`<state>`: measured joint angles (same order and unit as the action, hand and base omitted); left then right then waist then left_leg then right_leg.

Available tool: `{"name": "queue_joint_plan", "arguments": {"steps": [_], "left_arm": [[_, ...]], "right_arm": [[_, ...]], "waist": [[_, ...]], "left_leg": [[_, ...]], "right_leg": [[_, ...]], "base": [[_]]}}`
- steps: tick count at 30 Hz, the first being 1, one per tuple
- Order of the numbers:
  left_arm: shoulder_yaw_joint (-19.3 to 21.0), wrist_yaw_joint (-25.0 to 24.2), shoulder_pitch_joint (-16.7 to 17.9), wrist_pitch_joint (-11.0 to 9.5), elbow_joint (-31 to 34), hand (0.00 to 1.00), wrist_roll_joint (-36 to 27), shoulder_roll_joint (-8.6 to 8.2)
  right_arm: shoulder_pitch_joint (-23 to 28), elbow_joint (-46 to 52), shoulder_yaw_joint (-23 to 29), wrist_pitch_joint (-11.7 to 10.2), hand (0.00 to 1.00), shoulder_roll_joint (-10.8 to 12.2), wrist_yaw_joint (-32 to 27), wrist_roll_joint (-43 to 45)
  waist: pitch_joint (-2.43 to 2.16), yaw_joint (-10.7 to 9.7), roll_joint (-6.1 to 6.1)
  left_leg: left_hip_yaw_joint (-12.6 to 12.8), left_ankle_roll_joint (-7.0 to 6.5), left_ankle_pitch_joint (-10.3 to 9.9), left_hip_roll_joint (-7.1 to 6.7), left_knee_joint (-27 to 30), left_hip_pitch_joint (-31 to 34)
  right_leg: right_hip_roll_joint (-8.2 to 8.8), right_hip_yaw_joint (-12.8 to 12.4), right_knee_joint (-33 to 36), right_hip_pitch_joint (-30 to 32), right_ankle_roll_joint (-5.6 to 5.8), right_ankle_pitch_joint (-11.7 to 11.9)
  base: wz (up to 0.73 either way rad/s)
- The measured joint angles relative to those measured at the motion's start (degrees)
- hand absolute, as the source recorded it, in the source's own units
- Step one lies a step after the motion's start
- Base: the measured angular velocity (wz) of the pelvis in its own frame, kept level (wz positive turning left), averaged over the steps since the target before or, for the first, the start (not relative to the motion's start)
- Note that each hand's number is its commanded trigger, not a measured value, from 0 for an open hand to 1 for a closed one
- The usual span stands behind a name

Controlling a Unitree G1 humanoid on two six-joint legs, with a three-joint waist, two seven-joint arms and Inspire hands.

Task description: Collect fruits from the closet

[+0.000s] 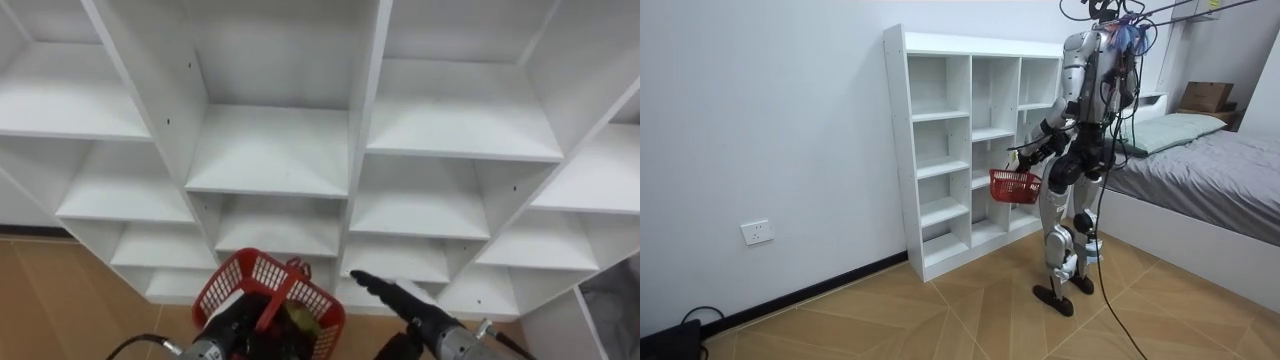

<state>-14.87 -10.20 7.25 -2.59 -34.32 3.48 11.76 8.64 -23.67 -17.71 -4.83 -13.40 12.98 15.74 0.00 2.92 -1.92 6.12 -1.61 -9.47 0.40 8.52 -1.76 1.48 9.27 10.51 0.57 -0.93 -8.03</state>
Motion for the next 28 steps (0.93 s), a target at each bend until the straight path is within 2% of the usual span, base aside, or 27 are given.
{"name": "queue_joint_plan", "arguments": {"steps": [4,7,9,11,14,19,20,24,28], "left_arm": [[5.17,0.40,2.46,-0.01,-3.63,1.00,-0.07,0.24],[7.16,2.56,3.74,-0.01,-7.56,1.00,-0.45,0.13],[8.44,3.95,3.91,-0.02,-10.16,1.00,-0.45,-0.56],[12.05,5.68,4.83,-0.08,-12.80,1.00,-0.39,-2.14],[15.02,6.43,5.33,-0.15,-15.69,1.00,-0.40,-2.39],[16.88,7.53,5.08,0.10,-21.11,1.00,-0.30,-2.28],[16.87,7.47,5.05,0.34,-21.96,1.00,-0.09,-2.25],[16.87,7.25,4.86,1.34,-23.03,1.00,0.08,-2.25],[17.13,7.28,5.07,1.54,-22.99,1.00,1.13,-2.26]], "right_arm": [[2.55,-0.89,4.83,-0.13,0.00,-0.01,-2.39,-1.43],[3.72,-8.66,7.07,-0.67,0.00,0.24,-5.20,-6.30],[4.30,-13.09,8.13,-0.55,0.00,0.24,-6.39,-9.22],[4.91,-19.86,11.71,-0.75,0.00,1.69,-8.26,-12.14],[4.93,-29.01,14.75,-0.90,0.00,2.33,-9.71,-15.52],[3.62,-39.96,15.78,-0.51,0.00,2.33,-10.84,-18.81],[2.90,-41.20,15.87,-0.51,0.00,2.33,-10.83,-18.76],[1.33,-43.22,15.54,-0.04,0.00,2.52,-10.84,-19.01],[0.48,-43.08,15.59,0.64,0.00,2.72,-10.29,-19.95]], "waist": [[0.07,-1.28,-0.11],[0.20,-1.38,-0.42],[0.10,-1.22,-0.55],[0.11,-1.36,-0.53],[0.10,-1.38,-0.42],[0.14,-1.70,-0.01],[0.28,-1.96,0.20],[0.54,-2.37,0.18],[0.47,-2.31,0.22]], "left_leg": [[0.00,0.08,-0.08,0.05,-0.65,-1.34],[-0.02,0.25,-0.74,-0.15,-0.84,-2.82],[0.01,0.23,-0.89,-0.02,-0.84,-2.96],[0.00,0.19,-1.09,0.15,-0.88,-3.14],[-0.03,0.22,-1.38,0.17,-0.89,-2.98],[-0.37,0.21,-1.64,0.13,-0.98,-3.53],[-0.36,0.21,-1.65,0.09,-0.98,-3.77],[-0.35,0.20,-1.82,0.13,-0.98,-4.77],[-0.28,0.16,-2.09,0.11,-0.83,-4.89]], "right_leg": [[-0.04,-0.13,-0.97,-1.56,0.07,-0.03],[-0.25,-0.29,-1.05,-2.77,0.19,-0.52],[-0.44,-0.63,-1.10,-2.85,0.21,-0.58],[-0.44,-0.62,-1.96,-3.58,0.27,-0.45],[-0.59,-0.47,-2.22,-3.79,0.30,-0.47],[-0.59,0.14,-2.71,-4.77,0.43,-0.61],[-0.59,0.08,-2.72,-4.91,0.44,-0.62],[-0.60,-0.05,-2.80,-5.57,0.49,-0.67],[-0.78,-0.44,-2.76,-5.64,0.60,-0.85]], "base": [[0.00],[-0.02],[-0.06],[0.00],[0.00],[0.05],[0.00],[0.00],[0.00]]}}
